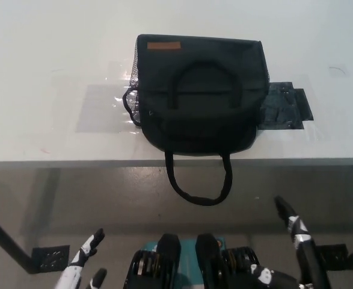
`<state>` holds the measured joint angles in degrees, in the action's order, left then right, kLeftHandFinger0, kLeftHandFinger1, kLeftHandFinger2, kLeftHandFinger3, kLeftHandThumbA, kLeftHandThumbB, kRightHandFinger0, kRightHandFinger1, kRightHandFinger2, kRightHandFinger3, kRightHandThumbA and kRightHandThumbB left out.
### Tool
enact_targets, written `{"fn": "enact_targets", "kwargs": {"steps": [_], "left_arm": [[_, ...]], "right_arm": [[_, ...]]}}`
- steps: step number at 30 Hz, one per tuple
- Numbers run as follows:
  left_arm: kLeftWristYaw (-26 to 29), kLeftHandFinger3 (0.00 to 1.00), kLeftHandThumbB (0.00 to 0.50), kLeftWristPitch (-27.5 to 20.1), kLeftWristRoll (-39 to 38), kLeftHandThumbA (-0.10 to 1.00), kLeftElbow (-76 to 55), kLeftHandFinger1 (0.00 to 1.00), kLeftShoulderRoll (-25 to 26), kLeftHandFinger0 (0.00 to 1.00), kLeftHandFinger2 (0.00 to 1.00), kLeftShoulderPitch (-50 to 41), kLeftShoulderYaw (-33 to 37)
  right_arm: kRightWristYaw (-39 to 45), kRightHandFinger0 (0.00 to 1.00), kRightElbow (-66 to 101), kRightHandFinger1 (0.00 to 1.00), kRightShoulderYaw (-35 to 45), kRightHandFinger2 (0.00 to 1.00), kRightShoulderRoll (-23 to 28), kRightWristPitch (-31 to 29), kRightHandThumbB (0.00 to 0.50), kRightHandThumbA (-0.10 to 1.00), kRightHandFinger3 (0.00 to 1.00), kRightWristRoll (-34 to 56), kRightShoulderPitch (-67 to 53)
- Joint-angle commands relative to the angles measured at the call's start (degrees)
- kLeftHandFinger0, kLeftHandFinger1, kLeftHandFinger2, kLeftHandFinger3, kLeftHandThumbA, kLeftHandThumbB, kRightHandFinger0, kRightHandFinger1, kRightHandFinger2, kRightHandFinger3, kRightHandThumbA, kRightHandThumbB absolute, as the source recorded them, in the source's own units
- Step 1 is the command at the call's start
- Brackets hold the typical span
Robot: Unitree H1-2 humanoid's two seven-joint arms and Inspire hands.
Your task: A soft travel bag is kept infront of the robot in the middle of the desk and the robot uses both its hands to press it to reduce its size
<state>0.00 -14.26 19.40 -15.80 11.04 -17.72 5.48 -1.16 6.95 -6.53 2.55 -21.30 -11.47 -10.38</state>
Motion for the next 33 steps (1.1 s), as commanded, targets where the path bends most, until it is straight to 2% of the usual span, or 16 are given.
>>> {"fn": "enact_targets", "kwargs": {"steps": [1,3,5,8,10,12,15,18,21,26,28,33], "left_arm": [[0.4,1.0,0.391,-3.7,6.4,1.0,-10.0,1.0,1.4,1.0,1.0,-0.7,-1.1],[0.6,1.0,0.401,-3.8,7.4,1.0,-13.9,1.0,1.7,1.0,1.0,0.2,-2.4],[0.5,1.0,0.405,-3.3,8.9,1.0,-17.8,1.0,1.9,1.0,1.0,1.1,-3.9],[-1.6,1.0,0.392,-1.1,11.6,1.0,-24.1,1.0,2.4,1.0,1.0,5.4,-6.0],[-3.8,1.0,0.413,1.5,12.6,1.0,-27.0,1.0,3.0,1.0,1.0,9.3,-7.1],[-5.5,1.0,0.392,2.7,13.1,1.0,-27.4,1.0,4.3,1.0,1.0,14.7,-8.0],[-9.5,1.0,0.397,7.2,12.1,1.0,-28.2,1.0,6.1,1.0,1.0,22.3,-8.2],[-14.1,1.0,0.386,10.0,15.3,1.0,-26.5,1.0,8.7,1.0,1.0,32.2,-7.7],[-16.7,1.0,0.395,12.6,17.3,1.0,-23.6,1.0,8.9,1.0,1.0,39.8,-6.3],[-19.6,1.0,0.374,14.6,22.0,1.0,-17.2,1.0,9.3,1.0,1.0,50.4,-4.0],[-22.0,1.0,0.362,17.0,23.6,1.0,-12.8,1.0,9.5,1.0,1.0,55.8,-2.7],[-21.0,1.0,0.343,17.8,25.4,1.0,-1.9,1.0,9.4,1.0,1.0,64.4,-0.5]], "right_arm": [[-2.2,1.0,11.1,1.0,2.7,1.0,0.1,-2.5,0.2,1.0,1.0,-5.0,-0.7],[-1.7,1.0,14.5,1.0,3.5,1.0,0.2,-1.1,0.233,1.0,1.0,-4.6,-0.3],[-1.3,1.0,17.8,1.0,4.4,1.0,0.6,-1.1,0.197,1.0,1.0,-5.0,1.2],[0.3,1.0,23.0,1.0,5.7,1.0,1.8,0.8,0.179,1.0,1.0,-9.3,3.5],[2.0,1.0,26.5,1.0,6.4,1.0,2.1,5.2,0.216,1.0,1.0,-11.1,6.6],[3.7,1.0,28.5,1.0,6.6,1.0,3.1,7.8,0.197,1.0,1.0,-11.7,10.8],[6.0,1.0,29.6,1.0,6.7,1.0,4.7,11.6,0.159,1.0,1.0,-13.3,17.6],[8.9,1.0,29.9,1.0,6.6,1.0,5.9,18.7,0.168,1.0,1.0,-13.6,25.1],[11.0,1.0,28.5,1.0,6.6,1.0,6.9,23.8,0.168,1.0,1.0,-14.1,31.2],[12.4,1.0,23.3,1.0,6.2,1.0,8.3,28.2,0.192,1.0,1.0,-14.7,39.4],[13.3,1.0,19.3,1.0,5.6,1.0,9.0,30.1,0.207,1.0,1.0,-14.9,44.1],[13.3,1.0,10.5,1.0,3.8,1.0,9.6,32.0,0.228,1.0,1.0,-16.2,52.5]]}}
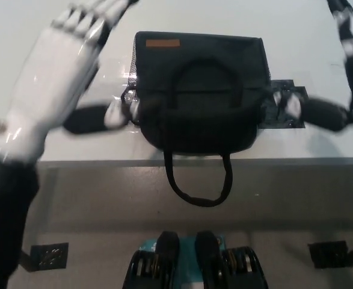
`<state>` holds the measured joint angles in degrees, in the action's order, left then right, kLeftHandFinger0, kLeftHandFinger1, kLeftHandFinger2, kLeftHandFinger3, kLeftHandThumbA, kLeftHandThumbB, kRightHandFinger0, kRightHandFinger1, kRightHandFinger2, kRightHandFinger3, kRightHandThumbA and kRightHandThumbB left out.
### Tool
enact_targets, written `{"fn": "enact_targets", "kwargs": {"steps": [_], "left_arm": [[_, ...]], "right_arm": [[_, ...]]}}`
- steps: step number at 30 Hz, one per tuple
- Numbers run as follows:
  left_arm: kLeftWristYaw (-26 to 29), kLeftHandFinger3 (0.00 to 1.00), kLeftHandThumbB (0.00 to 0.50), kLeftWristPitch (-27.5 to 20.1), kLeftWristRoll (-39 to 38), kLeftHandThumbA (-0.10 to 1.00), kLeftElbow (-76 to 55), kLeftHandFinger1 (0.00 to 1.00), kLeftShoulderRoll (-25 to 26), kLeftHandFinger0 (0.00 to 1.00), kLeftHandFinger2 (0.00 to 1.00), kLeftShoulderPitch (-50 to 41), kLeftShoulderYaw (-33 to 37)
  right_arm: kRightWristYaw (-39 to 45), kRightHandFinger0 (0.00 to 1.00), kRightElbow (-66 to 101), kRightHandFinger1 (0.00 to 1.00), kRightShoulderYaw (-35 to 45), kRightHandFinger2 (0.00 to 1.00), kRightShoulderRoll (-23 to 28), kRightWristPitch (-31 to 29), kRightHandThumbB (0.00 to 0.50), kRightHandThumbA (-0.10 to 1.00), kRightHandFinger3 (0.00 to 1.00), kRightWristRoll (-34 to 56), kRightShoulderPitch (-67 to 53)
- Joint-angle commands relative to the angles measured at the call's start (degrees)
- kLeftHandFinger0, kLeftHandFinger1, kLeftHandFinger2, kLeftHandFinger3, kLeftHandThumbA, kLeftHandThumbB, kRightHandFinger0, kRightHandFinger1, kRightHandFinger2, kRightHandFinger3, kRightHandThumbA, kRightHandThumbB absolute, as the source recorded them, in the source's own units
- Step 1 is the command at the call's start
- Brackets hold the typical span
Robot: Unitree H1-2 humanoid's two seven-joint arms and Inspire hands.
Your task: A soft travel bag is kept infront of the robot in the middle of the desk and the robot uses both its hands to press it to reduce its size
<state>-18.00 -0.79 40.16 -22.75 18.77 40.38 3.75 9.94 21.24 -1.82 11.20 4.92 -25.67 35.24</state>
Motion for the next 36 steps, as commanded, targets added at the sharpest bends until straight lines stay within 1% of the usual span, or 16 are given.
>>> {"fn": "enact_targets", "kwargs": {"steps": [1,3,5,6,8,12,17,20,21,24,25,27,28,32,34,36], "left_arm": [[-3.0,1.0,0.342,4.8,4.3,1.0,7.6,1.0,1.6,1.0,1.0,8.1,1.4],[-2.4,1.0,0.339,5.1,4.9,1.0,12.0,1.0,1.7,1.0,1.0,11.2,2.3],[-1.7,1.0,0.334,5.3,5.8,1.0,16.4,1.0,1.7,1.0,1.0,14.0,3.5],[-1.5,1.0,0.321,5.5,6.1,1.0,18.1,1.0,1.7,1.0,1.0,15.0,3.9],[-0.4,1.0,0.312,5.8,6.8,1.0,22.6,1.0,1.3,1.0,1.0,17.4,5.0],[1.1,1.0,0.314,6.4,8.2,1.0,30.1,1.0,0.9,1.0,1.0,20.4,7.1],[4.5,1.0,0.302,5.4,8.5,1.0,40.4,1.0,0.2,1.0,1.0,23.7,9.5],[5.2,1.0,0.275,6.2,8.1,1.0,45.1,1.0,-1.0,1.0,1.0,24.8,10.5],[5.5,1.0,0.262,6.2,8.0,1.0,46.3,1.0,-1.3,1.0,1.0,25.1,10.9],[7.4,1.0,0.252,6.1,8.2,1.0,50.5,1.0,-2.1,1.0,1.0,25.6,12.1],[7.5,1.0,0.253,6.3,8.2,1.0,51.4,1.0,-2.3,1.0,1.0,25.8,12.5],[8.0,1.0,0.254,6.3,8.0,1.0,53.4,1.0,-2.5,1.0,1.0,26.1,13.0],[8.8,1.0,0.254,6.2,7.8,1.0,54.7,1.0,-2.8,1.0,1.0,26.2,13.0],[11.3,1.0,0.199,5.7,7.5,1.0,58.6,1.0,-4.3,1.0,1.0,26.4,13.8],[11.6,1.0,0.158,6.6,7.1,1.0,60.8,1.0,-5.9,1.0,1.0,26.6,14.2],[12.1,1.0,0.153,6.5,6.8,1.0,62.5,1.0,-6.5,1.0,1.0,26.9,14.4]], "right_arm": [[2.4,1.0,-6.0,1.0,-1.2,1.0,0.8,6.6,0.235,1.0,1.0,-1.7,8.7],[2.1,1.0,-9.8,1.0,-1.3,1.0,0.3,7.8,0.229,1.0,1.0,-0.7,11.2],[1.6,1.0,-14.1,1.0,-1.5,1.0,0.0,8.1,0.204,1.0,1.0,0.0,13.9],[1.4,1.0,-15.9,1.0,-1.7,1.0,-0.1,8.2,0.202,1.0,1.0,0.1,15.0],[1.1,1.0,-20.6,1.0,-2.0,1.0,-0.4,8.7,0.194,1.0,1.0,0.2,17.6],[-0.3,1.0,-28.5,1.0,-2.7,1.0,-1.0,8.8,0.195,1.0,1.0,0.5,20.7],[-1.7,1.0,-40.4,1.0,-3.3,1.0,-1.9,7.7,0.184,1.0,1.0,1.2,24.4],[-3.0,1.0,-45.9,1.0,-3.8,1.0,-2.5,6.2,0.173,1.0,1.0,1.1,25.1],[-3.4,1.0,-46.9,1.0,-4.0,1.0,-2.6,5.8,0.188,1.0,1.0,1.2,25.1],[-4.4,1.0,-51.3,1.0,-4.4,1.0,-3.1,5.1,0.214,1.0,1.0,1.2,25.8],[-4.8,1.0,-52.3,1.0,-4.6,1.0,-3.3,4.9,0.214,1.0,1.0,1.1,26.0],[-6.1,1.0,-54.6,1.0,-4.8,1.0,-3.7,4.0,0.194,1.0,1.0,1.1,26.5],[-6.8,1.0,-56.2,1.0,-4.8,1.0,-4.0,3.5,0.2,1.0,1.0,1.1,27.0],[-8.1,1.0,-60.2,1.0,-4.8,1.0,-4.7,2.1,0.216,1.0,1.0,1.8,27.8],[-8.4,1.0,-61.6,1.0,-4.6,1.0,-5.2,1.4,0.227,1.0,1.0,2.4,27.9],[-8.4,1.0,-62.9,1.0,-5.3,1.0,-5.3,1.3,0.232,1.0,1.0,1.9,28.2]]}}
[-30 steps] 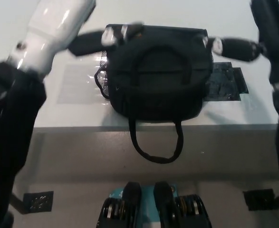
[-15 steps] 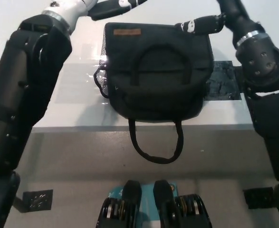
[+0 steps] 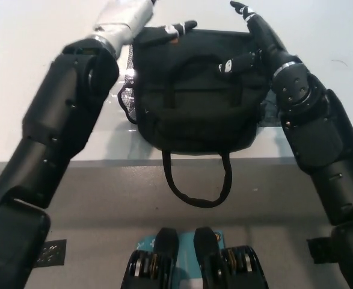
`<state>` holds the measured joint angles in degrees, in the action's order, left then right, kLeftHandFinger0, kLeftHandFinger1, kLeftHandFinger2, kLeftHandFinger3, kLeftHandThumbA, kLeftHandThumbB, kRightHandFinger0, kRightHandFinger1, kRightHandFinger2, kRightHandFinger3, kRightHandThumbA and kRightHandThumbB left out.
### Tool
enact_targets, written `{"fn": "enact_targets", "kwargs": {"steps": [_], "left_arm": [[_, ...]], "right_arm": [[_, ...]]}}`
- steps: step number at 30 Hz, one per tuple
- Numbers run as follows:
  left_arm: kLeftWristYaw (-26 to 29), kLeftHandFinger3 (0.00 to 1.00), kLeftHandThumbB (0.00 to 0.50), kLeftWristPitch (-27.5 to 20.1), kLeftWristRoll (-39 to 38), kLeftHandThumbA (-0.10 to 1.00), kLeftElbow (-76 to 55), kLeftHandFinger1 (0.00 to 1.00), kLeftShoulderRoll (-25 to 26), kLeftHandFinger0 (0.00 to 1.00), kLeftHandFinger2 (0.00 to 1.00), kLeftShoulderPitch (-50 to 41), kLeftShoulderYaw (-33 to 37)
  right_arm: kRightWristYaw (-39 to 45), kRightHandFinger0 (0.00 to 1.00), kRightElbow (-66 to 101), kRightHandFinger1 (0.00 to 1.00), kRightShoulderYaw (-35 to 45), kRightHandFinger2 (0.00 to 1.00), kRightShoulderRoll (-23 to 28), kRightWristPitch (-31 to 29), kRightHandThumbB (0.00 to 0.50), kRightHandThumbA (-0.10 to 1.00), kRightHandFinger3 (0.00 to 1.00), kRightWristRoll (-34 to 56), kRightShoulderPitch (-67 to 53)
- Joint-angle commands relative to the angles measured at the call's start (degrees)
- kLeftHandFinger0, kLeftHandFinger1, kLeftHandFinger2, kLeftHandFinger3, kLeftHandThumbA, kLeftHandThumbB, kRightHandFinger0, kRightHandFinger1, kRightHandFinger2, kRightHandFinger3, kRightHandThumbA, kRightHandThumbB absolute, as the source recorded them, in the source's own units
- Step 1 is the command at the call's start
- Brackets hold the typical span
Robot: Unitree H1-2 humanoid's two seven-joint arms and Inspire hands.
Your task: A soft travel bag is kept infront of the robot in the middle of the desk and the robot uses both its hands to press it to reduce its size
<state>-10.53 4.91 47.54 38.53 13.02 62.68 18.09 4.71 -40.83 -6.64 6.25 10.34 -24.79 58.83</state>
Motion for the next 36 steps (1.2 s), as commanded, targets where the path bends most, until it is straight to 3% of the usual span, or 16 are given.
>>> {"fn": "enact_targets", "kwargs": {"steps": [1,4,5,11,12,13,18,22,26,27,28,29,31,33,35,36], "left_arm": [[4.7,1.0,0.153,0.8,-0.8,1.0,1.7,1.0,-1.0,1.0,1.0,4.7,0.2],[6.4,1.0,0.196,1.4,-1.2,1.0,3.9,1.0,-2.1,1.0,1.0,4.9,0.1],[7.1,1.0,0.245,1.7,-1.8,1.0,4.8,1.0,-2.9,1.0,1.0,4.7,-0.4],[12.0,1.0,0.32,0.2,-3.2,1.0,8.6,1.0,-4.1,1.0,1.0,4.0,-0.7],[12.3,1.0,0.322,0.1,-3.3,1.0,8.9,1.0,-4.1,1.0,1.0,4.1,-0.6],[12.4,1.0,0.323,-0.1,-3.6,1.0,9.5,1.0,-4.2,1.0,1.0,4.2,-0.6],[15.2,1.0,0.332,-0.7,-4.3,1.0,11.9,1.0,-4.4,1.0,1.0,4.6,-0.2],[16.4,1.0,0.298,-0.2,-4.1,1.0,13.2,1.0,-4.8,1.0,1.0,3.1,0.9],[16.7,1.0,0.276,-1.4,-4.5,1.0,14.7,1.0,-4.6,1.0,1.0,2.0,1.7],[16.9,1.0,0.298,-1.8,-4.6,1.0,15.7,1.0,-4.5,1.0,1.0,1.6,2.0],[17.5,1.0,0.303,-1.8,-4.3,1.0,16.6,1.0,-4.6,1.0,1.0,1.3,2.5],[18.3,1.0,0.3,-1.8,-4.1,1.0,16.8,1.0,-5.0,1.0,1.0,-0.2,3.0],[18.7,1.0,0.263,-2.0,-5.0,1.0,17.4,1.0,-5.7,1.0,1.0,-2.4,3.2],[19.5,1.0,0.272,-2.7,-6.0,1.0,18.7,1.0,-6.0,1.0,1.0,-3.8,2.9],[19.9,1.0,0.276,-2.7,-6.1,1.0,20.0,1.0,-6.5,1.0,1.0,-5.5,3.3],[20.1,1.0,0.278,-2.9,-6.1,1.0,21.3,1.0,-6.6,1.0,1.0,-6.0,3.8]], "right_arm": [[-3.3,1.0,-1.2,1.0,-0.6,1.0,-0.4,-4.1,0.239,1.0,1.0,1.1,4.7],[-3.8,1.0,-2.9,1.0,0.2,1.0,-1.0,-4.3,0.253,1.0,1.0,2.3,4.8],[-3.7,1.0,-2.9,1.0,0.2,1.0,-1.0,-4.1,0.23,1.0,1.0,2.5,4.5],[-3.8,1.0,-3.8,1.0,0.3,1.0,-1.4,-5.6,0.184,1.0,1.0,4.0,4.0],[-3.8,1.0,-3.9,1.0,0.3,1.0,-1.4,-5.7,0.185,1.0,1.0,4.0,4.0],[-4.0,1.0,-3.8,1.0,-0.1,1.0,-1.3,-5.4,0.22,1.0,1.0,3.6,4.0],[-4.4,1.0,-4.5,1.0,-1.2,1.0,-0.9,-5.9,0.204,1.0,1.0,2.8,4.2],[-4.2,1.0,-6.0,1.0,-2.2,1.0,-1.3,-5.8,0.296,1.0,1.0,2.7,3.3],[-5.0,1.0,-8.4,1.0,-2.8,1.0,-1.9,-6.7,0.219,1.0,1.0,2.9,2.7],[-4.8,1.0,-9.8,1.0,-2.7,1.0,-2.3,-7.4,0.144,1.0,1.0,3.4,2.7],[-4.7,1.0,-10.6,1.0,-2.6,1.0,-2.5,-7.4,0.153,1.0,1.0,3.7,2.4],[-4.7,1.0,-10.9,1.0,-3.2,1.0,-2.8,-7.3,0.101,1.0,1.0,3.1,1.3],[-5.0,1.0,-12.3,1.0,-3.7,1.0,-3.3,-8.1,0.116,1.0,1.0,2.9,-0.2],[-5.9,1.0,-15.4,1.0,-3.7,1.0,-4.4,-9.1,0.15,1.0,1.0,3.3,-0.5],[-6.6,1.0,-18.3,1.0,-3.9,1.0,-5.5,-9.4,0.148,1.0,1.0,3.4,-1.5],[-7.2,1.0,-20.3,1.0,-4.0,1.0,-6.1,-10.2,0.119,1.0,1.0,3.3,-1.8]]}}
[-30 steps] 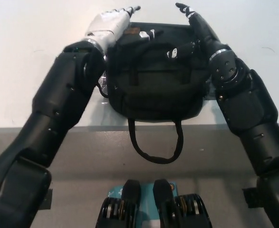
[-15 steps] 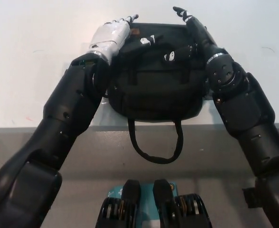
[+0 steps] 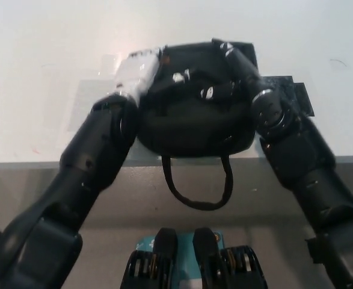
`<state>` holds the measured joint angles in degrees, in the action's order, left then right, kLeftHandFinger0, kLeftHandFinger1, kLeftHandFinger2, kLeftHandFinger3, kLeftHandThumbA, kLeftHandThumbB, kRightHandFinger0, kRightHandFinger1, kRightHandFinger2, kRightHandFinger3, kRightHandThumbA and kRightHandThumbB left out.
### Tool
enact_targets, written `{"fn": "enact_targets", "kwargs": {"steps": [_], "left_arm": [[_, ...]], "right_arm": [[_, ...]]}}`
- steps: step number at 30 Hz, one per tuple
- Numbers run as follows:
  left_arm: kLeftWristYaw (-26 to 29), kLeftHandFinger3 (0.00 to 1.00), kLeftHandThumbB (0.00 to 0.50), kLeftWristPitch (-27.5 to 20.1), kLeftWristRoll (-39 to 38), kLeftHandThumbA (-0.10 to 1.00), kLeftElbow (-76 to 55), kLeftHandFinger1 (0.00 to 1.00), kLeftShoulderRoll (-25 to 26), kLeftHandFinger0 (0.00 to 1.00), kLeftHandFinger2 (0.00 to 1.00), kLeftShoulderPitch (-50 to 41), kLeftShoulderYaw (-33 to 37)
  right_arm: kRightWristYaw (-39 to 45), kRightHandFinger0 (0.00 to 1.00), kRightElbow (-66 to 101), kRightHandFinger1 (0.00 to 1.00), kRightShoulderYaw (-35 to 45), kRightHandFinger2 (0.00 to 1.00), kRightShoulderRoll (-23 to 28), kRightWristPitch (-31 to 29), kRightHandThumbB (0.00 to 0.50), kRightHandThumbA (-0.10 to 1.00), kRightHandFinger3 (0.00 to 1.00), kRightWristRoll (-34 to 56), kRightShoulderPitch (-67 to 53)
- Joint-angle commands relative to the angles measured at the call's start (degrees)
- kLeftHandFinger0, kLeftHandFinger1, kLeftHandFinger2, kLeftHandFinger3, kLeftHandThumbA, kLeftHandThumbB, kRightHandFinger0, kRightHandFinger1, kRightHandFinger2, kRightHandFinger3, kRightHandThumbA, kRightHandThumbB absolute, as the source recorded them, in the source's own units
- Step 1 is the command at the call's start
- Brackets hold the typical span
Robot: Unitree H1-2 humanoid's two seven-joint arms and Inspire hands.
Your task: A soft travel bag is kept infront of the robot in the middle of the desk and the robot uses both its hands to press it to reduce its size
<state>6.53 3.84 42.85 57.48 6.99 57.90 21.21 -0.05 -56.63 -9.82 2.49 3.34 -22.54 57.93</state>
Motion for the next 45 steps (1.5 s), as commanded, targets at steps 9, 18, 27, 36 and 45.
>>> {"fn": "enact_targets", "kwargs": {"steps": [9,18,27,36,45], "left_arm": [[7.3,1.0,0.277,-4.8,-0.3,1.0,14.5,1.0,-2.6,1.0,1.0,-7.3,6.1],[10.1,1.0,0.259,-7.3,0.0,1.0,19.4,1.0,-3.9,1.0,1.0,-10.8,9.7],[12.0,1.0,0.267,-8.3,-0.2,1.0,20.7,1.0,-4.2,1.0,1.0,-12.8,11.7],[11.8,1.0,0.266,-9.8,-1.4,1.0,17.2,1.0,-1.4,1.0,1.0,-7.8,10.8],[10.9,1.0,0.285,-9.7,-5.9,1.0,-1.9,1.0,4.3,1.0,1.0,-0.8,4.0]], "right_arm": [[-6.9,1.0,-19.6,1.0,-6.2,1.0,-5.1,-8.8,0.187,1.0,1.0,-1.8,-5.0],[-13.4,1.0,-23.0,1.0,-9.6,1.0,-6.4,-11.7,0.149,1.0,1.0,-2.6,-10.2],[-18.5,1.0,-24.0,1.0,-10.9,1.0,-7.1,-13.7,0.125,1.0,1.0,-3.1,-12.5],[-19.3,1.0,-21.7,1.0,-10.5,1.0,-5.2,-14.7,0.168,1.0,1.0,-2.3,-5.9],[-16.0,1.0,-5.4,1.0,-6.2,1.0,-0.1,-15.5,0.125,1.0,1.0,0.7,2.1]]}}
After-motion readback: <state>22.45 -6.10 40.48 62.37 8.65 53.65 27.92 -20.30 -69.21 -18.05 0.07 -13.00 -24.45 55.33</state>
